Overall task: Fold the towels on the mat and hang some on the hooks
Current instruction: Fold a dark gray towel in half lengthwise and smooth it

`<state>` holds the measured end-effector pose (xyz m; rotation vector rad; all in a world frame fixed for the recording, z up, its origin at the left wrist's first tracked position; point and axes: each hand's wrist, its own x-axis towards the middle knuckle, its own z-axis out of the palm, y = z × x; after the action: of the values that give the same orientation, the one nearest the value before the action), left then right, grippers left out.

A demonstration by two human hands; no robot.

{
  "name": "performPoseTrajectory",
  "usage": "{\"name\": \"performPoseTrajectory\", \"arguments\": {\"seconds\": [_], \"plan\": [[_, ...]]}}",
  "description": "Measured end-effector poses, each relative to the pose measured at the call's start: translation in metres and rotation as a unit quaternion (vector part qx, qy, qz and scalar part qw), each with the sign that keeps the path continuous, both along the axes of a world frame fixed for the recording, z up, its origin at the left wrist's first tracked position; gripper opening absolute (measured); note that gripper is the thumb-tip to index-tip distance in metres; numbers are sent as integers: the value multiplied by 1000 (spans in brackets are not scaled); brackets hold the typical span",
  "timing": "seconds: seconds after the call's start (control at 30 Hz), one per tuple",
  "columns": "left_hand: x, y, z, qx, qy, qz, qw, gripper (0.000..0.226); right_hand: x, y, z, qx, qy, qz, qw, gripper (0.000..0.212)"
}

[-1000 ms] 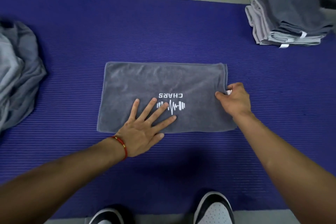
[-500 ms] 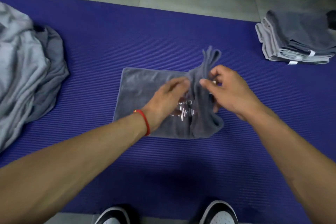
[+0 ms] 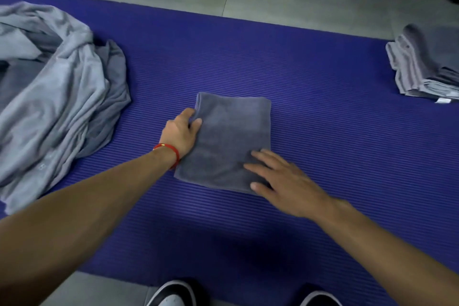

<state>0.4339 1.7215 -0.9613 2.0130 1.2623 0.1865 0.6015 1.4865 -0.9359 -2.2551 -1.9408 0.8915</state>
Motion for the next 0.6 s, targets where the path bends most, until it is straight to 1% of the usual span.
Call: {"name": "performPoseTrajectory", "arguments": {"seconds": [0.07, 0.17, 0.23, 0.27, 0.37, 0.43, 0.5, 0.53, 0.57, 0.6], "plan": [[-1, 2, -5, 1, -11, 0, 1000, 29, -2, -1, -5, -6, -34, 10, 999, 56], [4, 2, -2, -1, -50, 25, 998, 28, 0, 13, 2, 78, -79, -7, 994, 51], [4, 2, -4, -7, -23, 36, 999, 24, 8, 33, 1, 116, -100, -18, 988, 54], [3, 2, -6, 1, 3, 31, 1000, 22, 15, 44, -1, 108, -108, -19, 988, 58], [-3, 2, -11, 66, 87, 0, 994, 28, 41, 71, -16, 18, -115, -28, 993, 64], [-1, 2, -11, 85, 127, -10, 988, 32, 51, 75, -27, -25, -106, -33, 993, 64], [7, 3, -5, 109, 143, -23, 983, 33, 48, 72, -32, -25, -75, -56, 995, 65], [12, 3, -1, 140, 142, -47, 979, 37, 43, 69, -32, -17, -59, -69, 996, 66], [17, 5, 1, 190, 146, -85, 967, 47, 35, 63, -32, -4, -50, -80, 996, 67], [23, 8, 3, 247, 152, -133, 948, 58, 25, 56, -31, 13, -51, -89, 995, 68]]}}
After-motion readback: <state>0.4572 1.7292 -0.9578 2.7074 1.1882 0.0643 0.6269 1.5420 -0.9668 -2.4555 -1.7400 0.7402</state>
